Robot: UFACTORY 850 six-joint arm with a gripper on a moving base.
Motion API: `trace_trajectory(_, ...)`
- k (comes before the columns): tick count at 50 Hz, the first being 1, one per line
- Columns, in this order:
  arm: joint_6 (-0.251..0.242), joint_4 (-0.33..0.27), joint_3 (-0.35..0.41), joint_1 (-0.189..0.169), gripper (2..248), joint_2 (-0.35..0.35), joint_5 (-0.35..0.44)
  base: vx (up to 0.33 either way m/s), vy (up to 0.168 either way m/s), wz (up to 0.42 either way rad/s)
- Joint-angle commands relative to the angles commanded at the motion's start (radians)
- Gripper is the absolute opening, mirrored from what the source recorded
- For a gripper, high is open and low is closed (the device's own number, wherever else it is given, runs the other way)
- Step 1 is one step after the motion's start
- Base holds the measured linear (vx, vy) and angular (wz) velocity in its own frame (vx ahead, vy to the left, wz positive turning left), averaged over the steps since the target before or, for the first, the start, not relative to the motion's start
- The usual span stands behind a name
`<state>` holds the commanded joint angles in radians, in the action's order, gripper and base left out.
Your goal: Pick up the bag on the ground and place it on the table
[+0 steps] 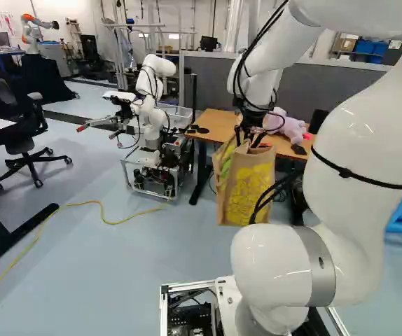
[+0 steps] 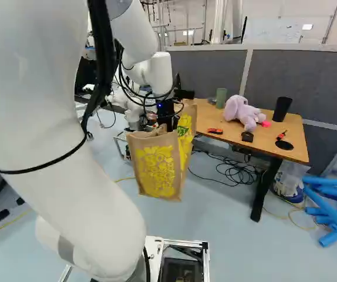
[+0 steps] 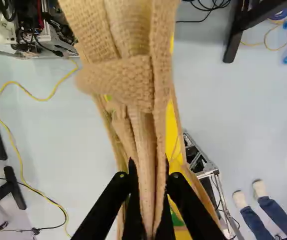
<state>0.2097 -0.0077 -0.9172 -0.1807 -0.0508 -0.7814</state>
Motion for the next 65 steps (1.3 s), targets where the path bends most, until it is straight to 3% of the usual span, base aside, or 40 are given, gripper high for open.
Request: trace_trajectory(65, 0.0, 0.0, -0.13, 0.023, 21, 0.091, -0.199, 0.0, 0.0, 0.0)
